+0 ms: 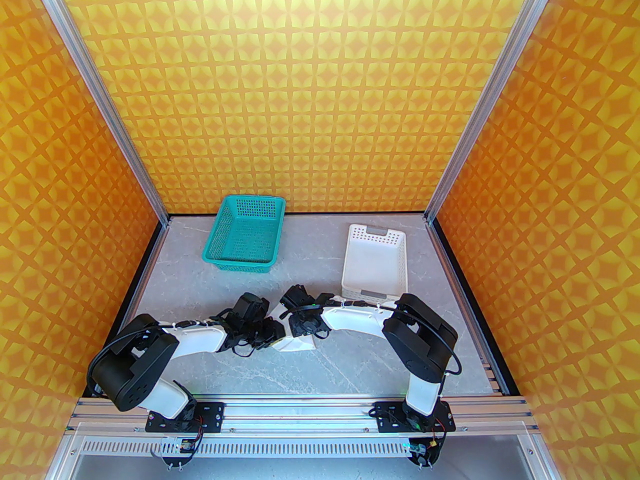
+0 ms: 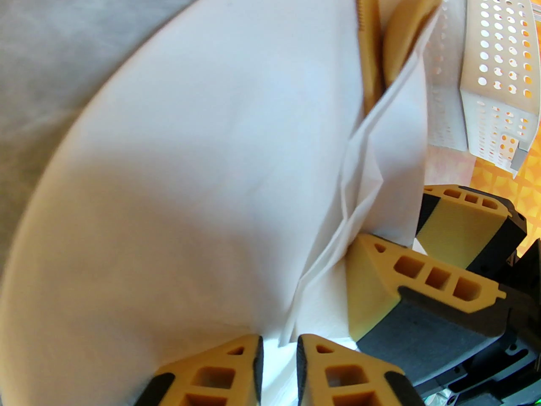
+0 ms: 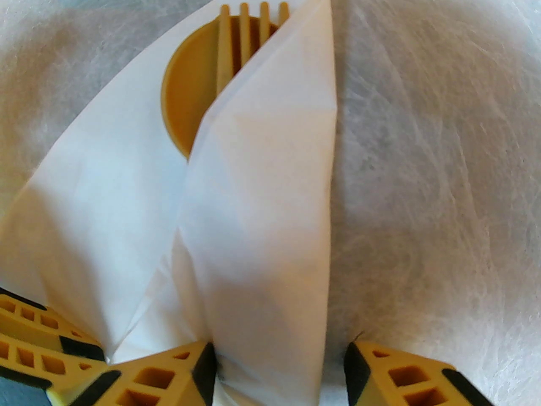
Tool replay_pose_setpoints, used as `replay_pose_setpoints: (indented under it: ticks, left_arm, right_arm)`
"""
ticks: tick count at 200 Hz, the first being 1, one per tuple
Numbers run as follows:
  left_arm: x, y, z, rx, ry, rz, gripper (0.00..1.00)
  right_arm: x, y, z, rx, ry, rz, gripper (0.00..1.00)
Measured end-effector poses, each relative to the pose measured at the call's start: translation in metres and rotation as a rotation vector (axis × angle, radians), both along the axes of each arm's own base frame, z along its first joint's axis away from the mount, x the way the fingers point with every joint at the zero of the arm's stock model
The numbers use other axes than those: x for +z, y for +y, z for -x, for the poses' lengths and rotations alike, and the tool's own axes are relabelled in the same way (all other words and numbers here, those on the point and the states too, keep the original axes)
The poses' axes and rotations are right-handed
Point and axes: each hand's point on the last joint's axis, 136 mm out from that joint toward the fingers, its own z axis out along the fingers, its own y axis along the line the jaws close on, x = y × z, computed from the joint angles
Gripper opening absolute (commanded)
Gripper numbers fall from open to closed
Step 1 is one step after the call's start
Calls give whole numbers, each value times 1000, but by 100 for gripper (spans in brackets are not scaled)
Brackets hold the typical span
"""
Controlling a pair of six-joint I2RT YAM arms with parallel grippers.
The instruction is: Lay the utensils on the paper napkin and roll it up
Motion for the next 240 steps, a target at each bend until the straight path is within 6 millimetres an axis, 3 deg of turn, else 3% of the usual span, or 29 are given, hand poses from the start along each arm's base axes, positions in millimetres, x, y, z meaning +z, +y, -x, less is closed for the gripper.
replay_pose_setpoints:
  ticks: [97, 157, 240]
  left_arm:
    - [-1, -2, 0, -2, 1, 3, 16]
    - [-2, -2, -1, 1, 0, -7, 0]
    - [-4, 4, -7, 26, -11, -57, 0]
  right_arm:
    - [0, 0, 0, -1, 2, -1, 55]
    - [0, 0, 0, -1, 3, -1, 55]
    - [3, 4, 2, 7, 17, -24, 63]
